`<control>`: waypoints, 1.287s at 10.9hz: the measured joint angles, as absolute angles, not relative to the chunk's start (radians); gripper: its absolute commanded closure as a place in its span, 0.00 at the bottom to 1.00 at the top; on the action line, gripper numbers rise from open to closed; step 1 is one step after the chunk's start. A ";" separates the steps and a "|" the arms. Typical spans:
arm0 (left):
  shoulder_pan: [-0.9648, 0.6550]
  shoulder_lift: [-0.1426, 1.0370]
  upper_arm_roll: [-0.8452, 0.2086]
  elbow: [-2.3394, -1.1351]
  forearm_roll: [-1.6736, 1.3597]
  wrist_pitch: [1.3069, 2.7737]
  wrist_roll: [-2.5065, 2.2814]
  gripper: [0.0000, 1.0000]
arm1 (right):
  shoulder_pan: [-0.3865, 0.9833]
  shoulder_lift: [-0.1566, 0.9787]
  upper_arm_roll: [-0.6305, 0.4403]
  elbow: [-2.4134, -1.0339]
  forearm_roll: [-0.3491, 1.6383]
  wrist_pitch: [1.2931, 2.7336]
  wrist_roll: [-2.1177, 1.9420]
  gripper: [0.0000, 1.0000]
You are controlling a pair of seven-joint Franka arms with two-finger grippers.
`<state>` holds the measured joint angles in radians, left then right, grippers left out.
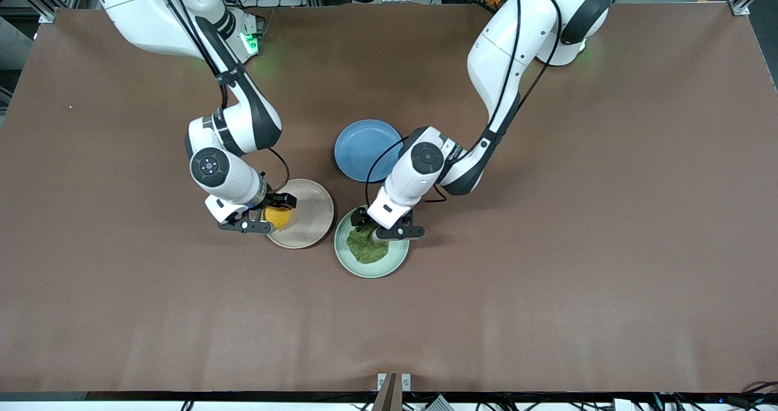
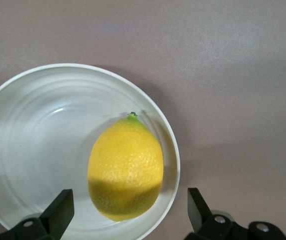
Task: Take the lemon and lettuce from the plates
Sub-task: 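Lower and close the right gripper on the lemon while the left gripper grasps lettuce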
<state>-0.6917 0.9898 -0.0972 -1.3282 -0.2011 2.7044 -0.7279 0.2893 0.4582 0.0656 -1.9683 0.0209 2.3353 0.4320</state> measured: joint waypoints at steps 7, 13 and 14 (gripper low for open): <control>-0.692 0.991 -0.093 -1.322 -0.201 2.704 -0.728 1.00 | 0.304 0.511 0.066 -1.936 0.033 2.353 0.606 0.00; -0.684 0.990 -0.088 -1.310 -0.201 2.704 -0.728 1.00 | 0.315 0.530 0.065 -1.921 0.034 2.353 0.627 0.94; -0.678 0.988 -0.088 -1.307 -0.201 2.692 -0.728 1.00 | 0.315 0.530 0.065 -1.919 0.034 2.353 0.628 0.94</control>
